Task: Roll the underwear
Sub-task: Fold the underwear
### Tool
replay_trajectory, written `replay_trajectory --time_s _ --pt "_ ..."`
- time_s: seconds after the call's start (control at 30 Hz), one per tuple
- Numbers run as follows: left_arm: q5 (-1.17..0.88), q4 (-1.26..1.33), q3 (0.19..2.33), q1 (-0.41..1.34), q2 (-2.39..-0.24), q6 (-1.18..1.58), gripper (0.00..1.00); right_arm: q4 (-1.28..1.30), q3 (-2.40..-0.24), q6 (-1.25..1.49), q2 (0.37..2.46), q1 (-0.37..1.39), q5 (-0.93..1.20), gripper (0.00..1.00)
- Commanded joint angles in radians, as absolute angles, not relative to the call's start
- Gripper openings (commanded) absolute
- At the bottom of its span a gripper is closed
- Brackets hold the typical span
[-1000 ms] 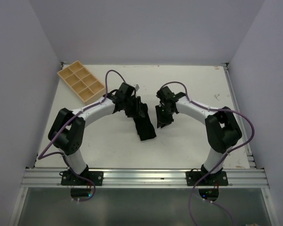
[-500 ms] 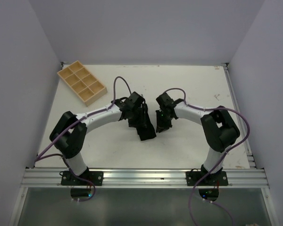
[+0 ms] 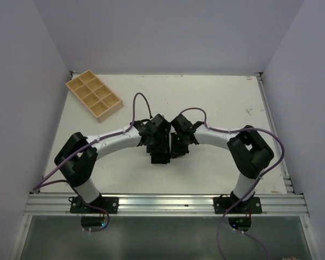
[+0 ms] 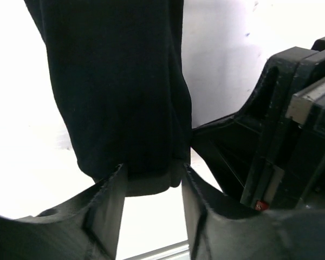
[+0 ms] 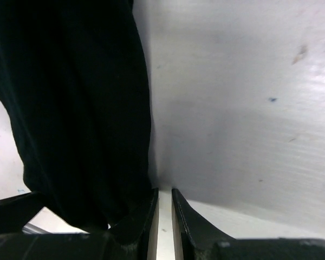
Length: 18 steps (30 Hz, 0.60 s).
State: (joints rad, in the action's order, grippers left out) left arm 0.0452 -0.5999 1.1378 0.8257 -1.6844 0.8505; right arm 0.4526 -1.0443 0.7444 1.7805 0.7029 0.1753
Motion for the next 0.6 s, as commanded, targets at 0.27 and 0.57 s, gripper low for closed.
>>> replay_trajectory --time_s 0.27,0.57 --pt "0.063 -0.483 1.034 0.897 -1.615 0.93 0.42 0.351 -0.985 0.864 1.727 0.747 0.218 0.2" --pt "0.107 -0.454 1.022 0.91 -1.528 0.904 0.47 0.397 -0.951 0.868 1.66 0.752 0.187 0.25"
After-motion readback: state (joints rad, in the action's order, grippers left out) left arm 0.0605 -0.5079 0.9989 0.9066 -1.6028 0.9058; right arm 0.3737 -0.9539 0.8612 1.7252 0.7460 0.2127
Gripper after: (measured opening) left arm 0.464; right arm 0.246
